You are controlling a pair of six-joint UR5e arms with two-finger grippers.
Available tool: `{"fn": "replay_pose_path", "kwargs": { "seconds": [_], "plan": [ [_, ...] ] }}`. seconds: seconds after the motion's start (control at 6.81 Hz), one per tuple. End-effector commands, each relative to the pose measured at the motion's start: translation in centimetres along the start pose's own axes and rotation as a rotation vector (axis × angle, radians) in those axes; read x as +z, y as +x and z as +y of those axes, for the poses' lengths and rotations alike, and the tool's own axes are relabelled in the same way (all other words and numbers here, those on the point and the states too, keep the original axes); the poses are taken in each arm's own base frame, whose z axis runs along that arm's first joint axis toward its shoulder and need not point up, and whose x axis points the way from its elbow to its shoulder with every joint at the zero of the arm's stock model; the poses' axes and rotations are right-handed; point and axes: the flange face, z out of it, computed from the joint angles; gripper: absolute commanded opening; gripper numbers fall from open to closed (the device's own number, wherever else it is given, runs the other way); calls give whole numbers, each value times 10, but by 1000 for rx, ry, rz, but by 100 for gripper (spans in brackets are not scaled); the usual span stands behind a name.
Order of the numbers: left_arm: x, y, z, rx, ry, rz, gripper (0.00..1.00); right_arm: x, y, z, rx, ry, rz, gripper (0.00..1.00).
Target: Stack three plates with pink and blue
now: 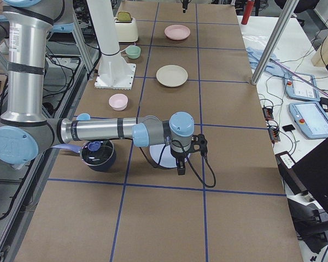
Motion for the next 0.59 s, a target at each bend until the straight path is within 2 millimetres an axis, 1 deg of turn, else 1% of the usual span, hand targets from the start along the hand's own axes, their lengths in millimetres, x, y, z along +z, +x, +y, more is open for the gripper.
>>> {"fn": "replay_pose_path", "kwargs": {
  "seconds": [0.0, 0.15, 0.44],
  "plan": [
    [33, 23, 3, 46, -58, 19, 99, 0, -1, 0, -1, 0, -2, 100],
    [47, 35, 5, 65, -87, 32, 99, 0, -1, 0, -1, 1, -2, 100],
    [54, 33, 7, 48, -105, 36, 99, 3, -2, 0, -2, -7, -2, 100]
  ]
}}
